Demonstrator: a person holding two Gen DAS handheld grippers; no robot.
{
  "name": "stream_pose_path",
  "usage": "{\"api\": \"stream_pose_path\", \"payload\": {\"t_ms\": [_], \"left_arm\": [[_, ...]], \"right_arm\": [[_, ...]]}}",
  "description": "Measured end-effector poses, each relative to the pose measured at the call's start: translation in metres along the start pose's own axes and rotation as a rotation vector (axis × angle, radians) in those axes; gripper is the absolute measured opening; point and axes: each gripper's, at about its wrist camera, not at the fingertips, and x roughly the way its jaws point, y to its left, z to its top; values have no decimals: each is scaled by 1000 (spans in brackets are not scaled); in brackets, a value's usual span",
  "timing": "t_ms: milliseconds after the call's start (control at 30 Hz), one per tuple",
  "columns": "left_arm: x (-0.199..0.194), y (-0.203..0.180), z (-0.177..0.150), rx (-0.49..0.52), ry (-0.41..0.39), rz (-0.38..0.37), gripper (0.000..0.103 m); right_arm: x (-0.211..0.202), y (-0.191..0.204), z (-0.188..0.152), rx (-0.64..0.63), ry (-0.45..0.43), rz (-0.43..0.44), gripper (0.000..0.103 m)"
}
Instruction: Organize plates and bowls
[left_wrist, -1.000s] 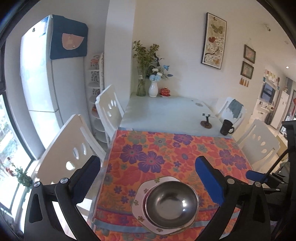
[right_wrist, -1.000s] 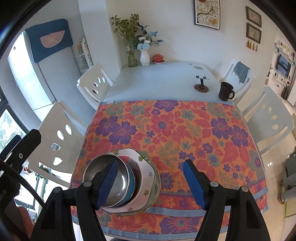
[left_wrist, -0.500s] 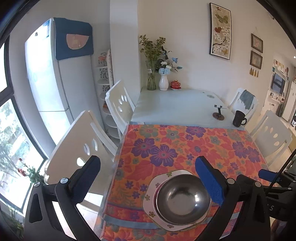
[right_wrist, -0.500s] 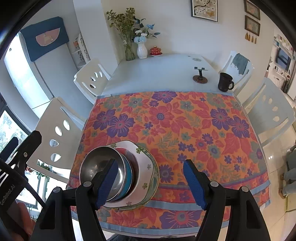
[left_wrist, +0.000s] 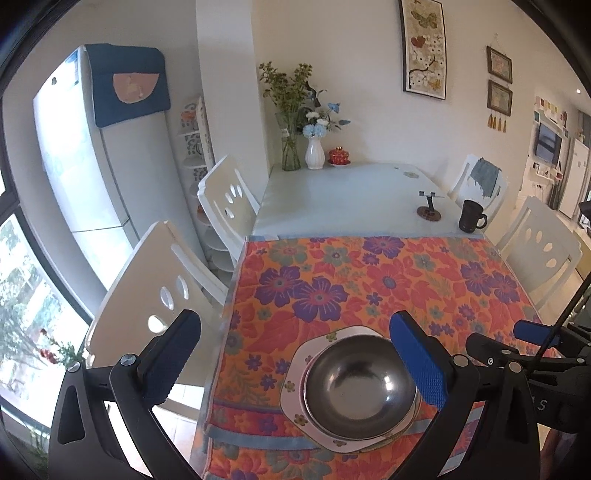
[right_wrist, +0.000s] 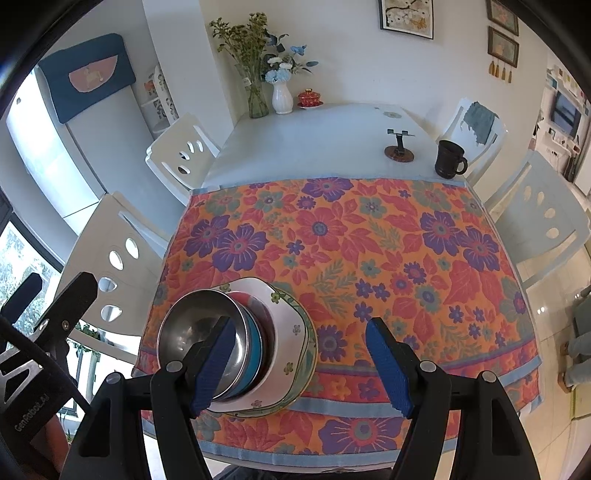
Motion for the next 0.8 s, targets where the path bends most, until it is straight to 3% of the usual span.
{"api": "stream_pose_path", "payload": {"t_ms": [800], "left_arm": [[4, 1, -3, 39, 12, 38, 103]], "right_arm": [[7, 2, -3, 15, 16, -6, 71]]}}
